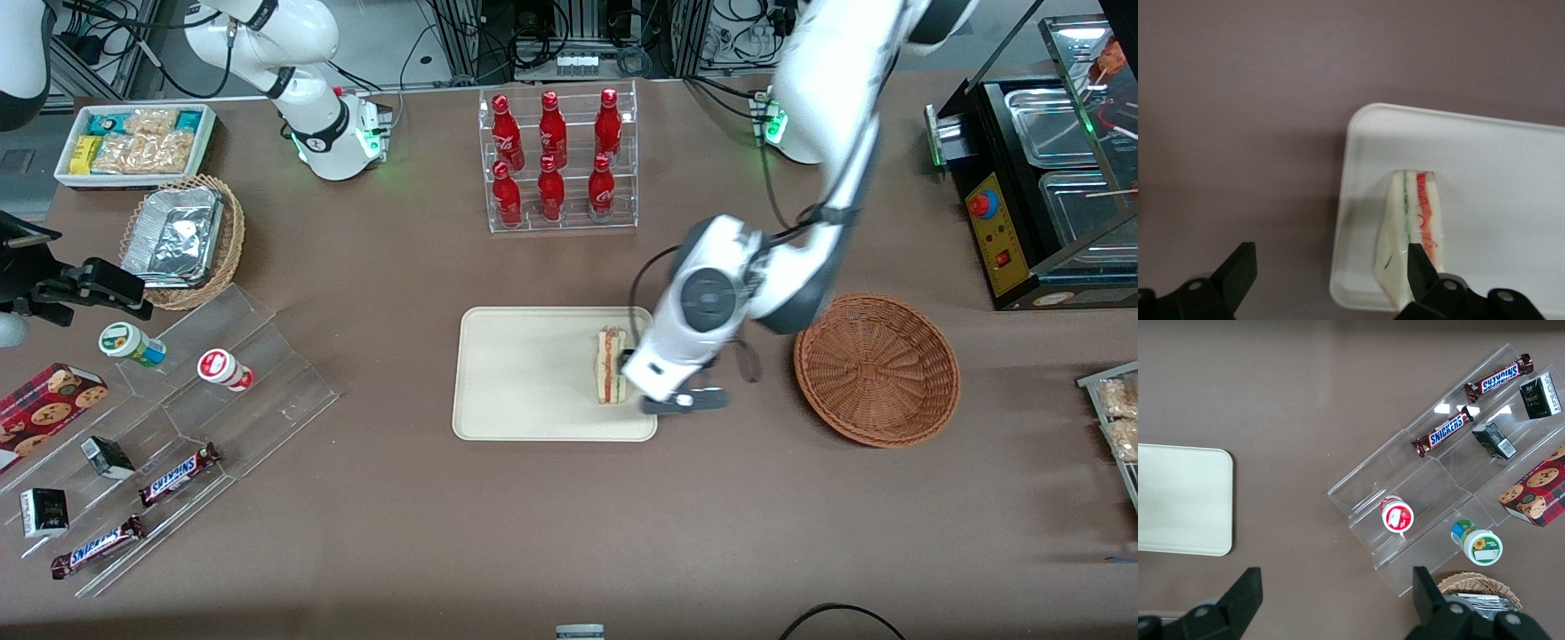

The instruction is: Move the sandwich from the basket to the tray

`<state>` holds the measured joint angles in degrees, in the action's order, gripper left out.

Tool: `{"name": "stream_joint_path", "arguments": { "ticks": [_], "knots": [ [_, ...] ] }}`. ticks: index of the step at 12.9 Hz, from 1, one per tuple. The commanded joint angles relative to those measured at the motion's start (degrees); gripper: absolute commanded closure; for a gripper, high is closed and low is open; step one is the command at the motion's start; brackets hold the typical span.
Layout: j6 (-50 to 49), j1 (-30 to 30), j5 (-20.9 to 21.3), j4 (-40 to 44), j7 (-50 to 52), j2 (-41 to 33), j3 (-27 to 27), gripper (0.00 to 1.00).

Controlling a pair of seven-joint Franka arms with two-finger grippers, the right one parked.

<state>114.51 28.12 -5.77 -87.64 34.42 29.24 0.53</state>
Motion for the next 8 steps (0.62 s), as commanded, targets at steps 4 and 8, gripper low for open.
{"name": "stream_joint_path", "arguments": {
  "ticks": [4,8],
  "knots": [
    [-9.3,-10.2,-0.4,-1.9,-7.3,-12.1,0.4,0.0],
    [-16.6,-15.9,5.5,-3.3,-21.1,-18.2,0.3,0.0]
  ]
}}
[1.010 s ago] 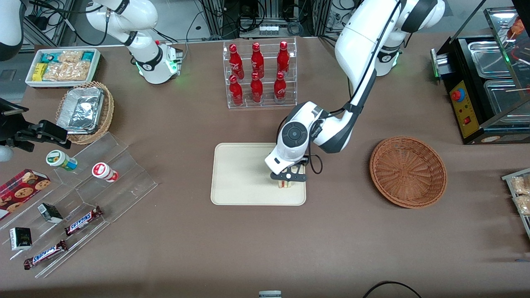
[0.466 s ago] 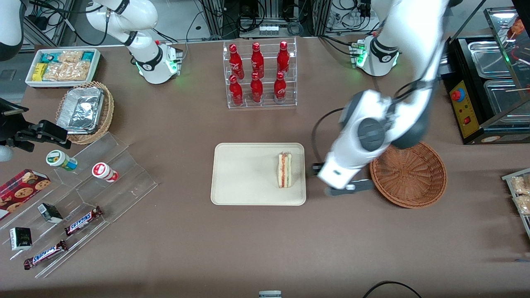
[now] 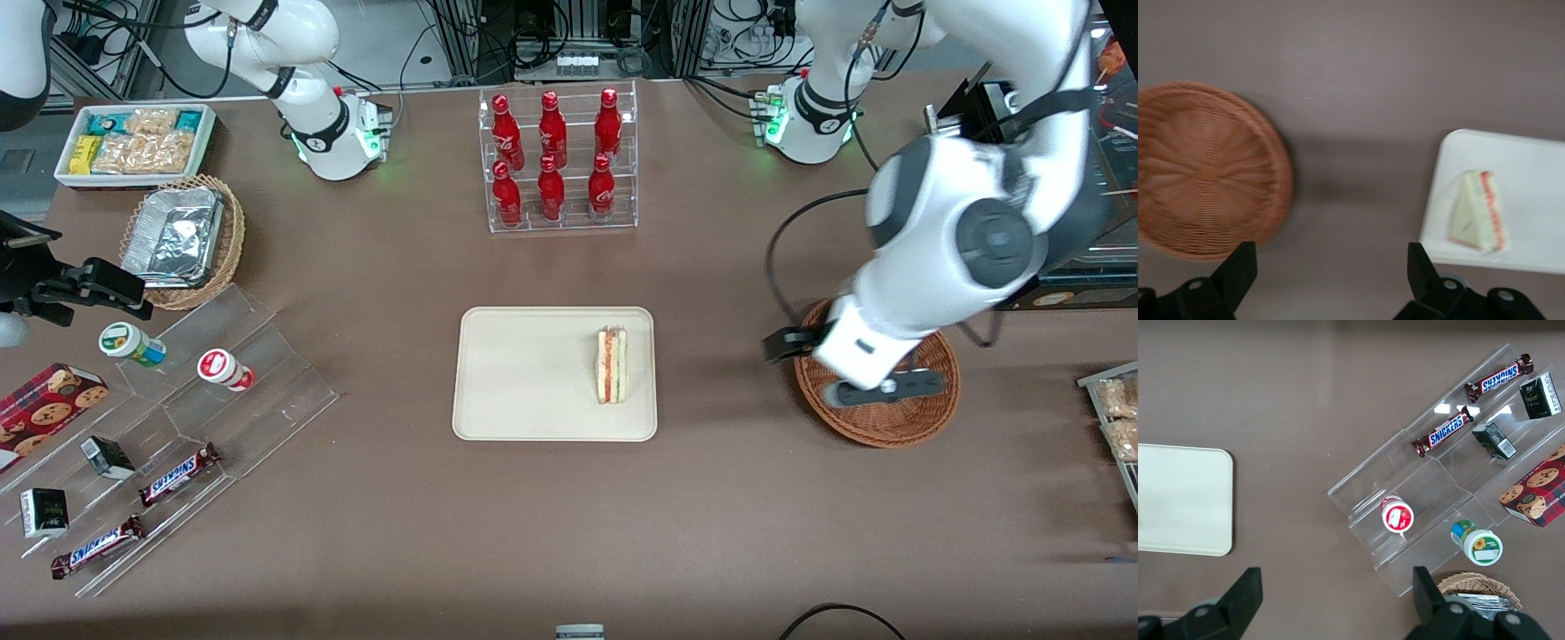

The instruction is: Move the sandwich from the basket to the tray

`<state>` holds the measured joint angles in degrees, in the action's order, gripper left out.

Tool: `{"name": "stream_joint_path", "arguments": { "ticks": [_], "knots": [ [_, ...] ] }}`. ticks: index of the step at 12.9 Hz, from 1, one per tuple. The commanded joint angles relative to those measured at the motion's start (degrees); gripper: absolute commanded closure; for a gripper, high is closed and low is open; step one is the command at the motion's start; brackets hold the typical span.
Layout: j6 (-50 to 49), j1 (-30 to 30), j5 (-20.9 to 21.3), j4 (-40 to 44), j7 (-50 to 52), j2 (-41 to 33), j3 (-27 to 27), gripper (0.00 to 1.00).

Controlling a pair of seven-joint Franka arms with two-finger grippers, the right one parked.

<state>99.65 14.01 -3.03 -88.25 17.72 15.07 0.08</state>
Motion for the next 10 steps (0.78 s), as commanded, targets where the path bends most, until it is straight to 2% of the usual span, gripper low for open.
{"name": "stream_joint_path", "arguments": {
  "ticks": [1,4,8,10],
  "knots": [
    [-2.8,-2.7,4.4,-2.8,-5.8,-5.0,0.7,0.0],
    [-7.5,-6.6,4.9,-2.5,-6.2,-10.1,0.9,0.0],
    [-11.4,-8.4,4.5,-2.6,-6.7,-14.9,1.1,0.0],
    [-13.6,-10.7,4.2,-2.4,-10.6,-16.1,1.9,0.0]
  ]
}}
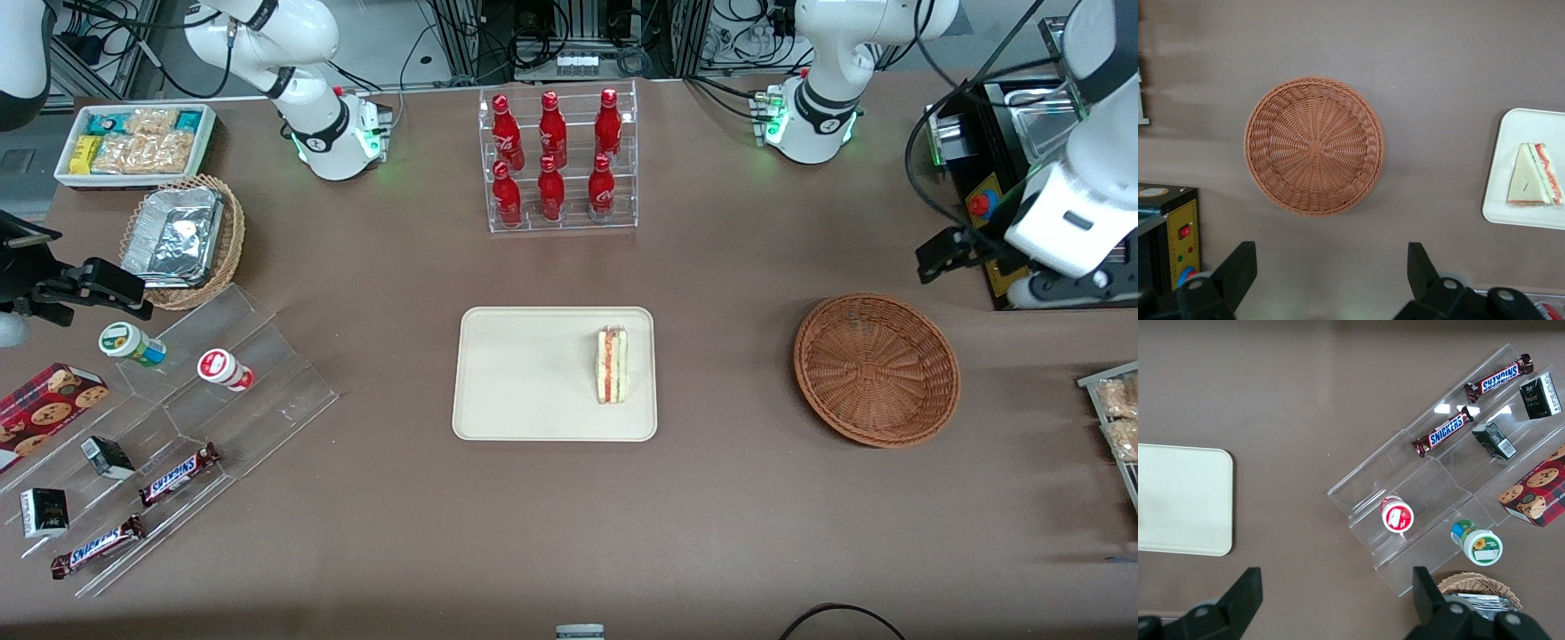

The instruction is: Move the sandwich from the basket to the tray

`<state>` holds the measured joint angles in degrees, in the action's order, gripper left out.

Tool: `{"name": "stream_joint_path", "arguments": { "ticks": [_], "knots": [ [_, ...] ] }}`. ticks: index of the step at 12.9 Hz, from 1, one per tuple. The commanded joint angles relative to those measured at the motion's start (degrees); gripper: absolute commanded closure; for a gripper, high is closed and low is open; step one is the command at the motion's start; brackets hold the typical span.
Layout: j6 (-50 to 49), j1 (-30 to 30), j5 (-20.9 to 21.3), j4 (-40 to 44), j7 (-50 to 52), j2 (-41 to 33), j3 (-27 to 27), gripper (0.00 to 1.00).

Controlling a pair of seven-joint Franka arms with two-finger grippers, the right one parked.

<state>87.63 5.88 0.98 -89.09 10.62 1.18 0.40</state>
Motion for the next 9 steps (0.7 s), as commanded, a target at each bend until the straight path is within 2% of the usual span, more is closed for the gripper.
{"name": "stream_joint_path", "arguments": {
  "ticks": [1,9],
  "knots": [
    [-2.7,-3.1,0.2,-1.6,-5.2,-2.8,1.7,0.0],
    [-4.0,-2.9,0.9,-1.9,-4.7,-4.5,1.6,0.0]
  ]
}}
